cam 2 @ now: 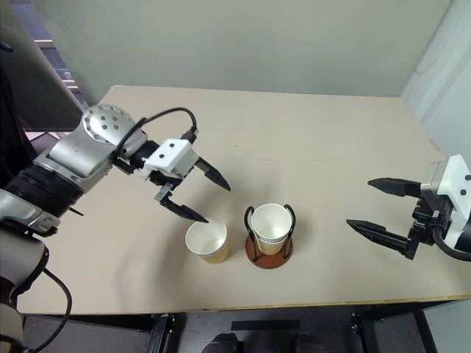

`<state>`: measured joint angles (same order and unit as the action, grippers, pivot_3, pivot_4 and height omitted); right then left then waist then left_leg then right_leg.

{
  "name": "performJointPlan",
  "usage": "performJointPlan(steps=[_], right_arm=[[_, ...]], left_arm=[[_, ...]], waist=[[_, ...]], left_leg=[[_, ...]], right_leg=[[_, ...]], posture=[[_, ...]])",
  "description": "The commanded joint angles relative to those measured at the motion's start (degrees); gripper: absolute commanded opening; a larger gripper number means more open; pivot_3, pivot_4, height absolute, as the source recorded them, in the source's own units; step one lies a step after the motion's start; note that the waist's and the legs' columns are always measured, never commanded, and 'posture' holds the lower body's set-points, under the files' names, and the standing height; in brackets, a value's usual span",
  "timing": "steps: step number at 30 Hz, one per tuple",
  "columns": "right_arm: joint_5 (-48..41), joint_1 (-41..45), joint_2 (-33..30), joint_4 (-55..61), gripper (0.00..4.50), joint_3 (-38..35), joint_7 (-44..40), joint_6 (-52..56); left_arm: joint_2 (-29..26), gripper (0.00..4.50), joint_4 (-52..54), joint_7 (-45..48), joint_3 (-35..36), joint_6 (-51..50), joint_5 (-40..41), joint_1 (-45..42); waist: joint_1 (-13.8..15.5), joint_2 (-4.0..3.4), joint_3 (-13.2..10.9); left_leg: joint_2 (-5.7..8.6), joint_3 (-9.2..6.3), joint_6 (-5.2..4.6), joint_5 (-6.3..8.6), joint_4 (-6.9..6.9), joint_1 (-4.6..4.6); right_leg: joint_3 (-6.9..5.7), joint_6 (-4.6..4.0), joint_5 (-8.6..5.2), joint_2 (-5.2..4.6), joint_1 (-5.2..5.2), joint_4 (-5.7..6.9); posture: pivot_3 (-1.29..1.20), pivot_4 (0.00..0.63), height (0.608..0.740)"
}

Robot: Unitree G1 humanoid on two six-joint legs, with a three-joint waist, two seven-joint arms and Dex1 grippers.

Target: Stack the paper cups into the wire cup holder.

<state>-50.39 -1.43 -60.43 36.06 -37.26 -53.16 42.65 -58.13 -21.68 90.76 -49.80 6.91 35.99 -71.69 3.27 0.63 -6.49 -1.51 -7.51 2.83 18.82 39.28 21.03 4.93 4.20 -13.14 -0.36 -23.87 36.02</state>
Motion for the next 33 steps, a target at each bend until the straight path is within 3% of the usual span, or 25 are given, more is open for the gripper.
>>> performJointPlan(steps=[1, 22, 25, 33], right_arm=[[-0.11, -0.04, -1.23, 0.02, 4.49, -2.37, -1.45, -0.4], [0.22, 2.2, -2.1, -0.34, 4.49, -0.39, -0.88, -0.14], [0.2, 2.2, -2.09, -0.3, 4.49, -0.46, -0.87, -0.04], [0.33, 2.56, -2.1, -0.39, 4.49, 0.11, -0.89, -0.18]], left_arm=[[-1.93, 4.22, 2.96, 1.74, 0.89, -0.71, 0.65, 1.0], [3.96, 4.22, 6.96, 1.74, 2.83, -0.81, -12.18, 4.96], [4.29, 3.61, 7.01, 1.74, 3.12, -1.18, -12.78, 5.15], [3.69, 0.82, 9.26, 1.74, 1.96, -1.55, -12.71, 6.01]], waist=[[-0.07, -0.02, 0.01], [-0.12, -0.04, 0.02], [-0.12, -0.04, 0.02], [-0.12, -0.04, 0.02]], left_leg=[[0.0, 0.0, 0.0, 0.0, -0.03, 0.0], [-0.02, 0.02, 0.0, 0.0, -0.05, -0.02], [-0.02, 0.02, 0.0, 0.0, -0.05, -0.02], [-0.01, 0.02, 0.0, 0.0, -0.05, -0.02]], right_leg=[[0.01, 0.0, 0.0, -0.01, -0.01, -0.02], [0.02, -0.02, 0.0, -0.15, -0.01, 0.02], [0.02, -0.02, 0.0, -0.14, 0.0, 0.02], [0.02, -0.02, 0.0, -0.14, 0.0, 0.01]], posture=[[0.0, 0.15, 0.74], [0.0, 0.15, 0.74], [0.0, 0.15, 0.74], [0.0, 0.15, 0.74]])
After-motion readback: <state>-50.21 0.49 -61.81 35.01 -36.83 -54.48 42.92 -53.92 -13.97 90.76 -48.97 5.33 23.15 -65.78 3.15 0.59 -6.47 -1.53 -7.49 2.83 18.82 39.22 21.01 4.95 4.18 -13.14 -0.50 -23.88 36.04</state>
